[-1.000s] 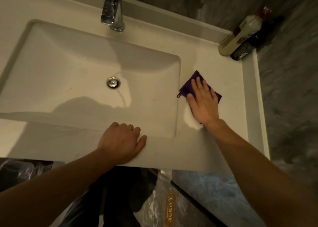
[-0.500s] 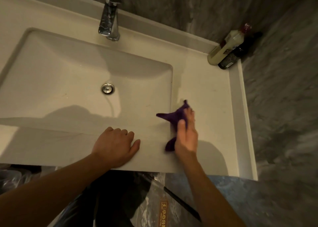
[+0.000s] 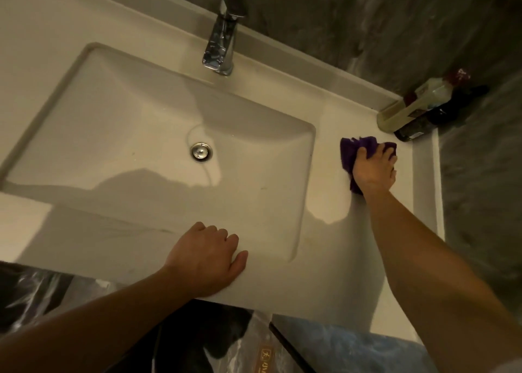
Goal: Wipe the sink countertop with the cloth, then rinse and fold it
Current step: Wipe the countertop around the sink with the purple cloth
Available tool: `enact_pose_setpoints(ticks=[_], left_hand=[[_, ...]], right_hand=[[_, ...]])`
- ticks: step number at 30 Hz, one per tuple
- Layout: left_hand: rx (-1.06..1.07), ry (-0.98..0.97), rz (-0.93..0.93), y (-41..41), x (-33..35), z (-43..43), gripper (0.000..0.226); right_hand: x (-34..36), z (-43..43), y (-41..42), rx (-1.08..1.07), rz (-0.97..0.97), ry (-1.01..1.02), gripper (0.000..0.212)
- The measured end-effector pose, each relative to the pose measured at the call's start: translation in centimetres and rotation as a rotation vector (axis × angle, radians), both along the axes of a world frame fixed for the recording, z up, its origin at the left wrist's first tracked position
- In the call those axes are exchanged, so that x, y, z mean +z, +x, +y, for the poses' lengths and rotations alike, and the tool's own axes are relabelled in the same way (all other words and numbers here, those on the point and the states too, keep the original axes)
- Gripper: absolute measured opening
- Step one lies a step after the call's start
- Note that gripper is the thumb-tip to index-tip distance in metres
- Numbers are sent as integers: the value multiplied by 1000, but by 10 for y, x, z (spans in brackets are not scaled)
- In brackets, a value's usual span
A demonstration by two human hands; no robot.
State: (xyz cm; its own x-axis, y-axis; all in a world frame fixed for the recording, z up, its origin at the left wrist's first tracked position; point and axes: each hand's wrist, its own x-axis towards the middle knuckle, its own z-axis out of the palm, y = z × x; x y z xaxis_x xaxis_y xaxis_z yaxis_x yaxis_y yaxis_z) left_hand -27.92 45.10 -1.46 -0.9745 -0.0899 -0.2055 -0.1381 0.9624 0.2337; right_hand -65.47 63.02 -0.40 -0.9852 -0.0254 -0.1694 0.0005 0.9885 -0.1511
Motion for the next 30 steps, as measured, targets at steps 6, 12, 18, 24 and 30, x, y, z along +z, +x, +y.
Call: enact_pose_setpoints(ticks=[6,12,18,24,30], left_hand=[[18,40,68,0,-4,0,59],[12,7,107,0,-7,0,51],[37,-3,141,1,-4,1,58],[49,-15,108,3,-3,1,51],[532,504,279,7,15,-6,36]], right_hand=[[-3,-60,-22,189,31,25,75],[-7,-118,-23,400,74,-21,72],[-8,-178,14,637,87,-109,58],[-7,-218,73,820,-32,-253,49],[7,-178,163,736,-416,-539,40]])
